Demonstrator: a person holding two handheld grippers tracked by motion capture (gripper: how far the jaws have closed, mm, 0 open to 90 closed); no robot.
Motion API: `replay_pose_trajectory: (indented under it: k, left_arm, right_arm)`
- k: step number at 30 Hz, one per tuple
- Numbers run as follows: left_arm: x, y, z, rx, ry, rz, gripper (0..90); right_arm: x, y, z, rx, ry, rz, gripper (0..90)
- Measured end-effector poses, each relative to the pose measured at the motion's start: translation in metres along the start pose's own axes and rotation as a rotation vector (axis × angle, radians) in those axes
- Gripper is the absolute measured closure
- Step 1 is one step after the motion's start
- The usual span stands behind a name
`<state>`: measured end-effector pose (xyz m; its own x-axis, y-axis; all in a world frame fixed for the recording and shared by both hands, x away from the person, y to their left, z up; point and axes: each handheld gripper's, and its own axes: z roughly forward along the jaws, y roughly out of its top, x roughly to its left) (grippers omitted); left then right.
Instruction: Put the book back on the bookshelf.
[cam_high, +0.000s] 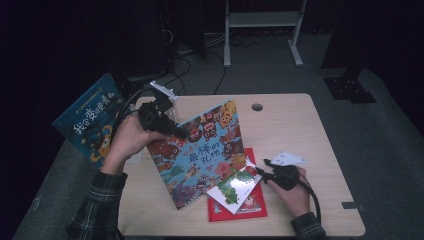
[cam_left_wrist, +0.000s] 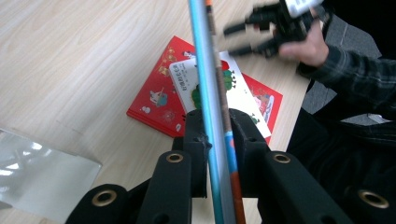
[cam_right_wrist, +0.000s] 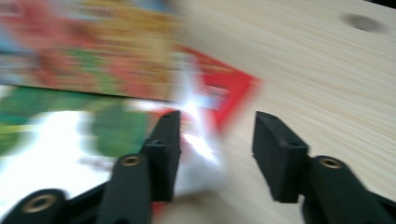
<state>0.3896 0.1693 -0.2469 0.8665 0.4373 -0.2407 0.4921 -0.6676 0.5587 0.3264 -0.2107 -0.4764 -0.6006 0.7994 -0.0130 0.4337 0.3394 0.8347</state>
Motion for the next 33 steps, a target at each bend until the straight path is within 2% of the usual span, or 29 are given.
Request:
replay_pose_trajectory:
  k: [3,5,11,12,13,16,20,26,33]
  left_arm:
    - [-0.004,0.002,-0.003,0.014,0.003,0.015,80.2]
    - [-0.008,0.003,-0.004,0.027,0.011,0.017,80.5]
    - [-0.016,0.005,-0.01,0.052,0.045,0.038,80.8]
    - [-0.017,0.004,-0.011,0.055,0.049,0.04,80.8]
    - [-0.017,0.004,-0.013,0.055,0.055,0.039,80.8]
    - [-0.017,0.002,-0.017,0.054,0.07,0.032,80.8]
    - [-0.016,-0.003,-0.024,0.054,0.091,0.021,80.7]
    - [-0.015,-0.016,-0.039,0.053,0.12,-0.005,80.8]
    - [-0.009,-0.039,-0.059,0.046,0.161,-0.049,80.8]
  right_arm:
    - [-0.027,-0.007,-0.002,0.005,-0.082,0.061,38.8]
    - [-0.041,-0.012,-0.001,0.016,-0.13,0.097,36.0]
    - [-0.071,-0.023,0.003,0.039,-0.256,0.166,31.4]
    - [-0.074,-0.025,0.003,0.044,-0.264,0.187,30.9]
    - [-0.078,-0.026,0.003,0.055,-0.268,0.207,30.1]
    - [-0.084,-0.028,0.002,0.064,-0.291,0.22,27.3]
    - [-0.09,-0.028,0.007,0.145,-0.268,0.246,19.6]
    - [-0.091,-0.028,0.007,0.149,-0.272,0.246,18.0]
    - [-0.092,-0.028,0.008,0.149,-0.27,0.25,17.6]
